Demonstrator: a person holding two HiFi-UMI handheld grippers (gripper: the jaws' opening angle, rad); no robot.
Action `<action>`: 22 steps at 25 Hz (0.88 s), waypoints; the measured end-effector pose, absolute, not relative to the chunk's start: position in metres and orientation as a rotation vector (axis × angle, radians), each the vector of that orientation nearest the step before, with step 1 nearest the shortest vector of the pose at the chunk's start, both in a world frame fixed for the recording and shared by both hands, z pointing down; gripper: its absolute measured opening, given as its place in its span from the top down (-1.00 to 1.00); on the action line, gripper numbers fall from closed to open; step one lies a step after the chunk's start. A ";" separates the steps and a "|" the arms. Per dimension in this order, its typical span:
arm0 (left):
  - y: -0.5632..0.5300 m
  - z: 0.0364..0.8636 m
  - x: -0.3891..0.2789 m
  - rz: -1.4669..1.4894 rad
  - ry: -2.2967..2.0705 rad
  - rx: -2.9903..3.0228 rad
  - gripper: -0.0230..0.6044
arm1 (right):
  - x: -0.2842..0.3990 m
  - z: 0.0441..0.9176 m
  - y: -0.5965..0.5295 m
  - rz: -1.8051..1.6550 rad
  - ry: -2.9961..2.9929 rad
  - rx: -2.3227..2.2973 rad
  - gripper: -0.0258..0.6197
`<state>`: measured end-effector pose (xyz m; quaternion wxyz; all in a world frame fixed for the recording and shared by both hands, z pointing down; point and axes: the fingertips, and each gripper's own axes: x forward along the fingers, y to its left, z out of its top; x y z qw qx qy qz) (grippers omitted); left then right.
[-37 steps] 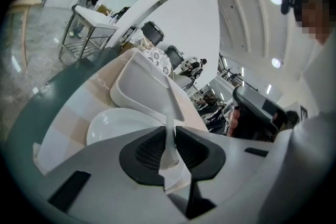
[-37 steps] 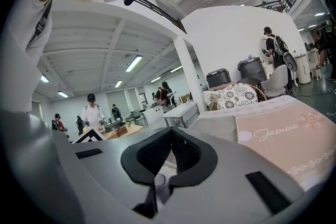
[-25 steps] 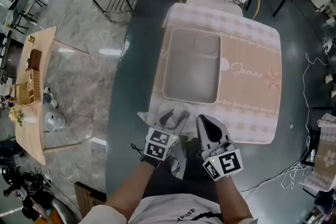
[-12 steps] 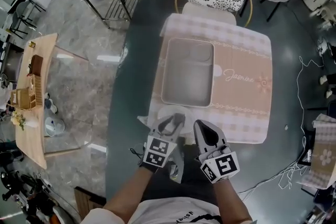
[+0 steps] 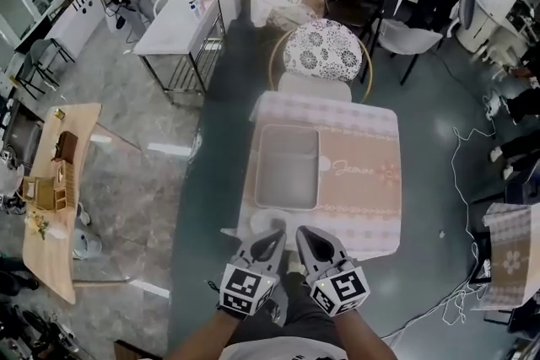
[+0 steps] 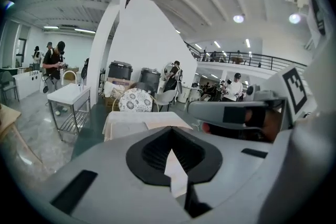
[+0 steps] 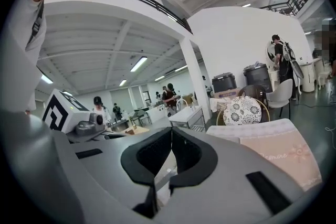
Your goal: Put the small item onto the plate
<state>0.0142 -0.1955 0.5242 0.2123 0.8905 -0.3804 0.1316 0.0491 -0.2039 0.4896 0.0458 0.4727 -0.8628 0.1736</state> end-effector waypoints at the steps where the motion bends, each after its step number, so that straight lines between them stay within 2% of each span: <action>1: -0.193 0.511 0.012 0.354 -1.056 2.483 0.91 | 0.047 0.481 -0.202 0.524 -2.640 1.444 0.87; 12: -0.176 0.395 0.006 0.159 -1.075 2.589 0.91 | 0.034 0.385 -0.190 0.327 -2.694 1.479 0.88; 22: -0.167 0.356 -0.001 0.068 -1.119 2.621 0.91 | 0.033 0.344 -0.179 0.203 -2.713 1.492 0.88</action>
